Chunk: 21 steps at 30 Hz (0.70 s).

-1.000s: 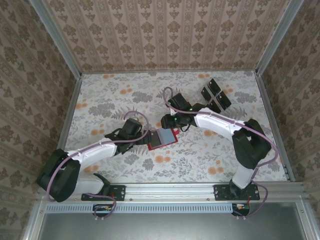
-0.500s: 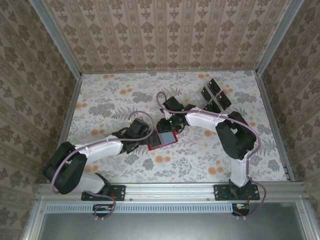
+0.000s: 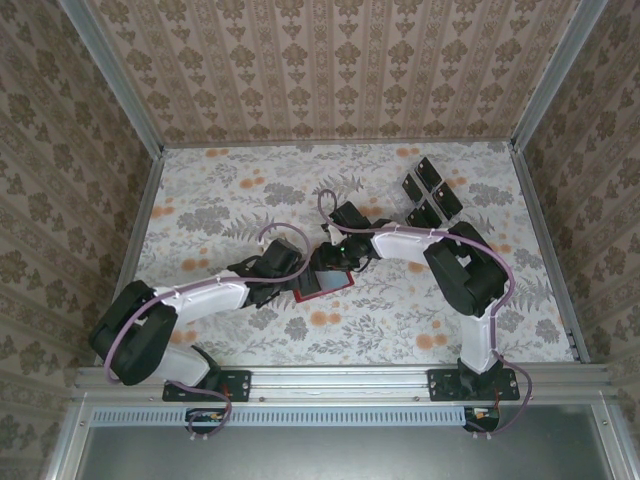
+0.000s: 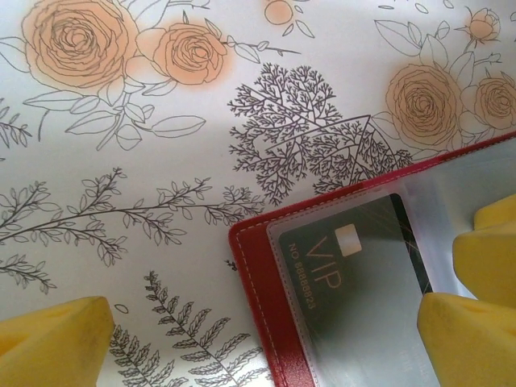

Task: Put the credit cards into the card holder
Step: Flip over the card slot on the card holder.

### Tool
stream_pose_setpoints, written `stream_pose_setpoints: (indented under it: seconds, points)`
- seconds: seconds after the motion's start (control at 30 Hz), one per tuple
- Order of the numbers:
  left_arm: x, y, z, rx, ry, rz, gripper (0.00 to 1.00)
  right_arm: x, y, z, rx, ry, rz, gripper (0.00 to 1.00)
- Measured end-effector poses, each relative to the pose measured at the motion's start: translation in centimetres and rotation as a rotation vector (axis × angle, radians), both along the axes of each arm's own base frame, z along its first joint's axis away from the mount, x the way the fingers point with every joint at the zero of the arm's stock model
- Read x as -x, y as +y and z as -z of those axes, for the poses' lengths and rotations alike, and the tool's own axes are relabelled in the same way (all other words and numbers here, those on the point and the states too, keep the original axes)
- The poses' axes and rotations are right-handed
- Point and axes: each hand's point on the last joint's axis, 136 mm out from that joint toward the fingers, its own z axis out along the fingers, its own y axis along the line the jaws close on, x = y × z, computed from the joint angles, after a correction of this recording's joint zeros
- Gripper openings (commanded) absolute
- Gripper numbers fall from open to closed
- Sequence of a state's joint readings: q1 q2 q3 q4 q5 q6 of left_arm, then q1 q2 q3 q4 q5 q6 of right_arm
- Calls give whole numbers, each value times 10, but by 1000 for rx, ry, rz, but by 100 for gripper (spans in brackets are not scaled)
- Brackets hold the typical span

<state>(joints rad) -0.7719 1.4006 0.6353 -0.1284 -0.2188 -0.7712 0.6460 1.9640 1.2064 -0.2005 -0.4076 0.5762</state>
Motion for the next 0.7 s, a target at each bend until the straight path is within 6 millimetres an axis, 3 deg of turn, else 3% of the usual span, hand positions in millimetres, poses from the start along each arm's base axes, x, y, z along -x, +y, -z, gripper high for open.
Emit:
stream_pose_setpoints:
  seconds: [0.7]
  points:
    - [7, -6, -12, -9, -102, 18, 100, -4, 7, 0, -73, 47, 124, 46]
